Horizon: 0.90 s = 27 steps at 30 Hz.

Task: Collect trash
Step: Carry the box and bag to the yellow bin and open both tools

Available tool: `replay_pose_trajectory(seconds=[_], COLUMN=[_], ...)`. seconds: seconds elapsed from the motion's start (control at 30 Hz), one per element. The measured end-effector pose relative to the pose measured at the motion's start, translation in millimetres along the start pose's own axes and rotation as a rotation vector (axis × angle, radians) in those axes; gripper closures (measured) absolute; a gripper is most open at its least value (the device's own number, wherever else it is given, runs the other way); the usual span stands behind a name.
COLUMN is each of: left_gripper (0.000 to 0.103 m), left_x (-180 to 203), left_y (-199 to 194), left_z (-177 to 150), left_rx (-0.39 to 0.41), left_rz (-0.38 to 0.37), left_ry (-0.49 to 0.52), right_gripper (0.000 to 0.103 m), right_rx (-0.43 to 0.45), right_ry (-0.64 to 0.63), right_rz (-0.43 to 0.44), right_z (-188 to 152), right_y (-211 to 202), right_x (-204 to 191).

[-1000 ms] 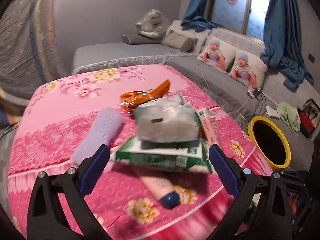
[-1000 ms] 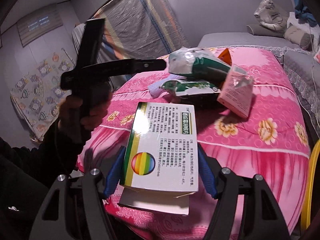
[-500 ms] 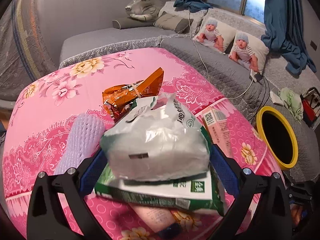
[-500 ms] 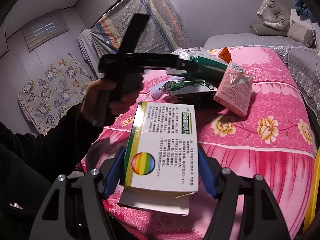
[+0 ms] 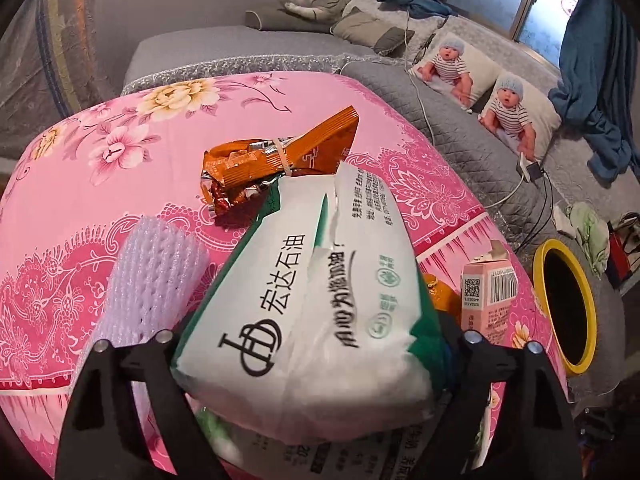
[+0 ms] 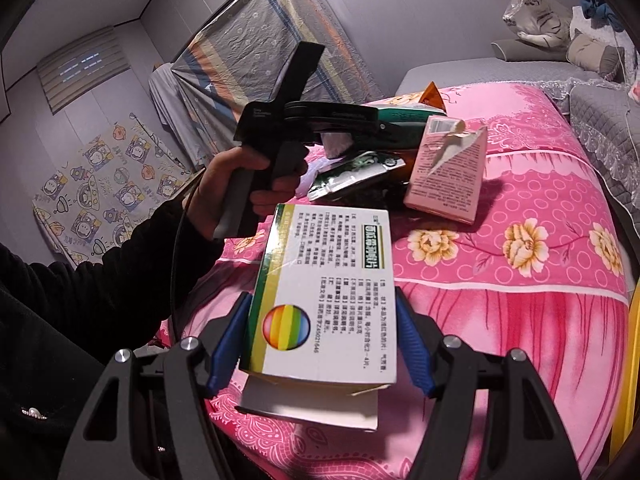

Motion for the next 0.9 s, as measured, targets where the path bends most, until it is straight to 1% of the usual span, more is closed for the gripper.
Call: replay_pose_trajectory(seconds=[0.03, 0.1, 0.2, 0.3, 0.4, 0.47, 0.53, 0.7, 0.9], left_gripper=[0.031, 0.043, 0.05, 0.053, 0.054, 0.054, 0.054, 0.054, 0.054], left_x=[1, 3, 4, 2, 4, 8, 17, 52, 103], left_y=[-1, -7, -17, -29, -51, -65, -87, -133, -170], left_z=[0, 1, 2, 0, -2, -4, -7, -19, -36], left_rx=[0.003, 0.018, 0.04, 0.068, 0.125, 0.158, 0.207, 0.308, 0.398], left_rz=[0.006, 0.015, 0.016, 0.023, 0.003, 0.001, 0.003, -0.003, -0.025], left_ry=[0.007, 0.015, 0.011, 0.0, -0.004, 0.004, 0.026, 0.08, 0.128], right_gripper=[0.038, 0.038, 0.038, 0.038, 0.038, 0.038, 0.038, 0.038, 0.038], right_rx=[0.0, 0.002, 0.008, 0.01, 0.012, 0.015, 0.019, 0.044, 0.101], right_ry=[0.002, 0.0, -0.009, -0.016, -0.02, -0.017, -0.013, 0.006, 0.049], right_rz=[0.0, -0.003, -0.005, -0.006, -0.013, -0.017, -0.018, -0.015, -0.063], right_z=[0, 0, 0, 1, 3, 4, 6, 11, 18], right_y=[0, -1, -4, -6, -8, -10, -11, -19, -40], right_x=[0, -2, -6, -10, -12, -12, -13, -11, 4])
Point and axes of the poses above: each gripper's, at about its wrist camera, not at the fingertips, and y roughly the way its jaws point, x to its right, z to its top, the point moved 6 cm from there along y, roughly the way its jaws point, and after that the axes turned 15 degrees about -z, right-handed, at the moved point
